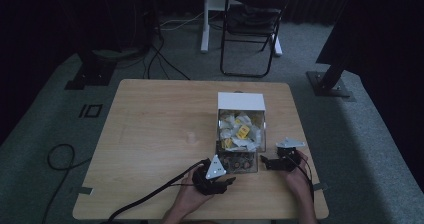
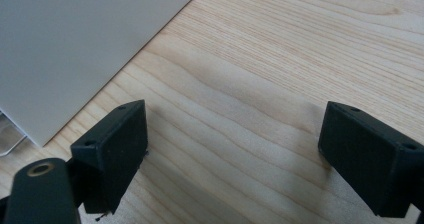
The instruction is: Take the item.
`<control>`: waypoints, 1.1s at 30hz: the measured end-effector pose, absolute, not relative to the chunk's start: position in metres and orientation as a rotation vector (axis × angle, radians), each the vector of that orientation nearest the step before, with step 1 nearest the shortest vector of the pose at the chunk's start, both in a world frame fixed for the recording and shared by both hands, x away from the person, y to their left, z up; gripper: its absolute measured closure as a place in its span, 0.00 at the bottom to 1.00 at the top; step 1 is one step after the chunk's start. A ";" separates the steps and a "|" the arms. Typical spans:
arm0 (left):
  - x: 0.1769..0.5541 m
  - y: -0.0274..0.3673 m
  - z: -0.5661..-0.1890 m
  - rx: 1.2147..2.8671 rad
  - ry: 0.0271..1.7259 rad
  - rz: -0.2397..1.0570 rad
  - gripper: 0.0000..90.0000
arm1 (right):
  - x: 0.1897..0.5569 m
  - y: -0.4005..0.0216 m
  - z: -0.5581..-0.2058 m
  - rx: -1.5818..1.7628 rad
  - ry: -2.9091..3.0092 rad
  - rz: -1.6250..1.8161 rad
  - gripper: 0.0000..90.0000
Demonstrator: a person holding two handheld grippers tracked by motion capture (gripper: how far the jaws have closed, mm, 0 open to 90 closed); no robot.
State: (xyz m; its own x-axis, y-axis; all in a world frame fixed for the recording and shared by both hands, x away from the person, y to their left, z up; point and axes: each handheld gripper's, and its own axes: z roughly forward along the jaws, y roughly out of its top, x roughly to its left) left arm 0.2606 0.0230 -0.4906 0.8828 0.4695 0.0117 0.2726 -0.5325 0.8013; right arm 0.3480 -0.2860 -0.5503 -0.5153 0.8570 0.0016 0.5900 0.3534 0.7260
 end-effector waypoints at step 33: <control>0.265 0.018 -0.483 2.093 0.584 0.379 0.86 | 0.348 -0.286 -0.550 1.269 2.242 0.966 0.13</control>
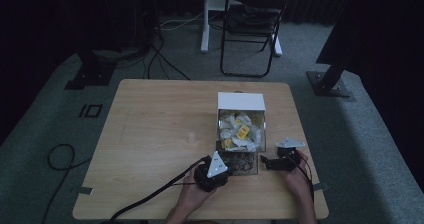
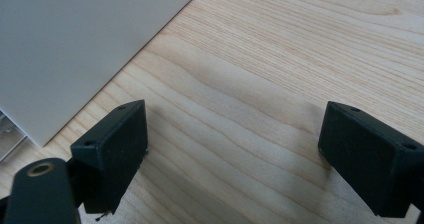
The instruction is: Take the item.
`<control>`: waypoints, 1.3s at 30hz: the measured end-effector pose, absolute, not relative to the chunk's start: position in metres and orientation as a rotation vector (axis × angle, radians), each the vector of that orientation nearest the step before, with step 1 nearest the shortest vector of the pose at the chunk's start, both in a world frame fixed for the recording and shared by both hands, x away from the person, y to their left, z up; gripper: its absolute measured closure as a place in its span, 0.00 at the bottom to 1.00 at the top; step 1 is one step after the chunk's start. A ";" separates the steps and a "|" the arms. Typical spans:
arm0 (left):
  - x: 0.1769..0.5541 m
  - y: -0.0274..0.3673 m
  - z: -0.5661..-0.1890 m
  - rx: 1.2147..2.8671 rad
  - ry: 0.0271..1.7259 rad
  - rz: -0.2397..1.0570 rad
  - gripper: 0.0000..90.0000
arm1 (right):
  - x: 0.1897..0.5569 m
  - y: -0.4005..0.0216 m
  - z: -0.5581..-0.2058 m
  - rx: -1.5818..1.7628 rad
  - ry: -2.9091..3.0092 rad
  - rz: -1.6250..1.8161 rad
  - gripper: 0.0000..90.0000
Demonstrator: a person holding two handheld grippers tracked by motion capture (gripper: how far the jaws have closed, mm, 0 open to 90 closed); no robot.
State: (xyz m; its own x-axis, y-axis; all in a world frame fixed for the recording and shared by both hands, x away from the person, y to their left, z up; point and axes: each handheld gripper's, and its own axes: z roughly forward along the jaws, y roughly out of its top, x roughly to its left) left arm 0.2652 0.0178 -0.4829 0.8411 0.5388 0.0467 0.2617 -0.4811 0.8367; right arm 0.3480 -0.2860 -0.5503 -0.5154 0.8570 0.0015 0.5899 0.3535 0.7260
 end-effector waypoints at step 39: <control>0.258 0.032 -0.460 2.060 0.576 0.394 1.00 | 0.348 -0.286 -0.550 1.269 2.242 0.966 0.13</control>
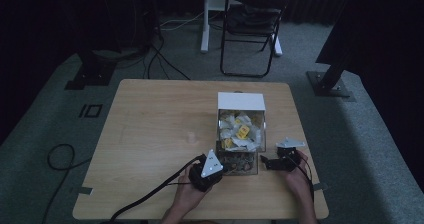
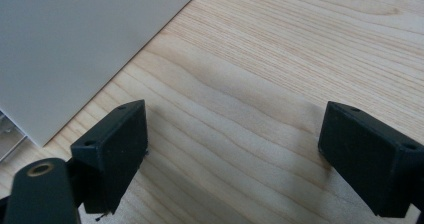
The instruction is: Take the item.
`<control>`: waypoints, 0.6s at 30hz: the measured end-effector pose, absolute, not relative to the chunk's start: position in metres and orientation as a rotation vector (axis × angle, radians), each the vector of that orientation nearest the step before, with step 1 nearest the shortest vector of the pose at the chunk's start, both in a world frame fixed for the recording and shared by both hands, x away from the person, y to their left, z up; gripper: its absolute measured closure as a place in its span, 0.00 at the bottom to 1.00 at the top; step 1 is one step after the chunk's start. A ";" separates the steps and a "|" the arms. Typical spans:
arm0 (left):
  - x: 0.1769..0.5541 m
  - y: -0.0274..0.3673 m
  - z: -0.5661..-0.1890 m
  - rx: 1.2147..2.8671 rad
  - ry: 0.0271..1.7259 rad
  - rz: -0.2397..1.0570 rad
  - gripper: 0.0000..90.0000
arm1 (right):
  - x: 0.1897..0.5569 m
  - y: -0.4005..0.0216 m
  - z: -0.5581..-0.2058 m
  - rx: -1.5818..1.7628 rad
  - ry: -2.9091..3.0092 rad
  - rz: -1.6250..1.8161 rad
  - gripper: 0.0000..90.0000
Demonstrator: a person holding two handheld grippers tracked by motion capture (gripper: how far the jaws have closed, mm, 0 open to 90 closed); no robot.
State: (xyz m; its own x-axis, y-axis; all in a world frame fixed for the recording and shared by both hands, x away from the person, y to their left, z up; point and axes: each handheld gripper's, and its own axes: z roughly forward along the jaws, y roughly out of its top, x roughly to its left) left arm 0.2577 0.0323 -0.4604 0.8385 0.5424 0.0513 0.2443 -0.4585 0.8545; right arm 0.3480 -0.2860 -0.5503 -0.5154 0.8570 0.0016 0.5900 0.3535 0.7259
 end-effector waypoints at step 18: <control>0.250 0.046 -0.443 2.037 0.570 0.406 1.00 | 0.348 -0.286 -0.550 1.269 2.242 0.966 0.13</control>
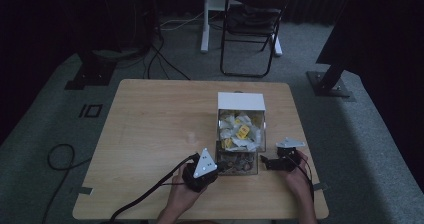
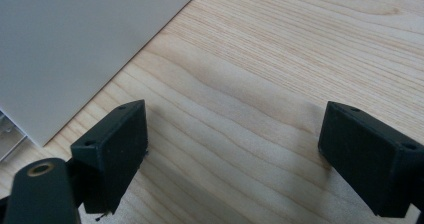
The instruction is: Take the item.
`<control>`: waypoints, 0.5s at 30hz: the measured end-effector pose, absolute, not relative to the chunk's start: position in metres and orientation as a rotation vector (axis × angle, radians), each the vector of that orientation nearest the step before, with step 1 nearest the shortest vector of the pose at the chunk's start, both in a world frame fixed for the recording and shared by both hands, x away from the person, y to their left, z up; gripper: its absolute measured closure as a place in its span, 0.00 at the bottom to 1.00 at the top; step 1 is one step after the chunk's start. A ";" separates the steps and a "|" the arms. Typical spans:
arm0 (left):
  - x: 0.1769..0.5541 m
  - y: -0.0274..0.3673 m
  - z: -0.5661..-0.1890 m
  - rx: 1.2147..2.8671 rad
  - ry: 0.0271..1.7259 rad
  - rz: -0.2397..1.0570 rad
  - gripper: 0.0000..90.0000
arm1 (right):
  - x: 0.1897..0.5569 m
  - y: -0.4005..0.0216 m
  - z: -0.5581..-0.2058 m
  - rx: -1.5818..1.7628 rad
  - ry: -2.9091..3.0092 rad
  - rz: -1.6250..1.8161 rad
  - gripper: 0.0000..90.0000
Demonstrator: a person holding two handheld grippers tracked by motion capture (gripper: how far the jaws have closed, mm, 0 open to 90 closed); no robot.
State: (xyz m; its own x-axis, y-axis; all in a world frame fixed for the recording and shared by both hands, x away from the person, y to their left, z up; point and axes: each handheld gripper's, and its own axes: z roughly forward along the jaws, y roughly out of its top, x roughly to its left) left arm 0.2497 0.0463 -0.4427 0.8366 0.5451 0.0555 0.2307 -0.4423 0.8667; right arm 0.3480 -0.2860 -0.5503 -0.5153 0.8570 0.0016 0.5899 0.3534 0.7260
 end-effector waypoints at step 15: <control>0.242 0.059 -0.430 2.021 0.565 0.440 1.00 | 0.348 -0.286 -0.550 1.269 2.242 0.966 0.13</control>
State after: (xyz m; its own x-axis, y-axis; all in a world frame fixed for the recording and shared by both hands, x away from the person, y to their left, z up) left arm 0.2425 0.0591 -0.4299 0.8276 0.5559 0.0771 0.2108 -0.4352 0.8753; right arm 0.3480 -0.2860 -0.5503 -0.5152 0.8571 0.0016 0.5900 0.3533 0.7260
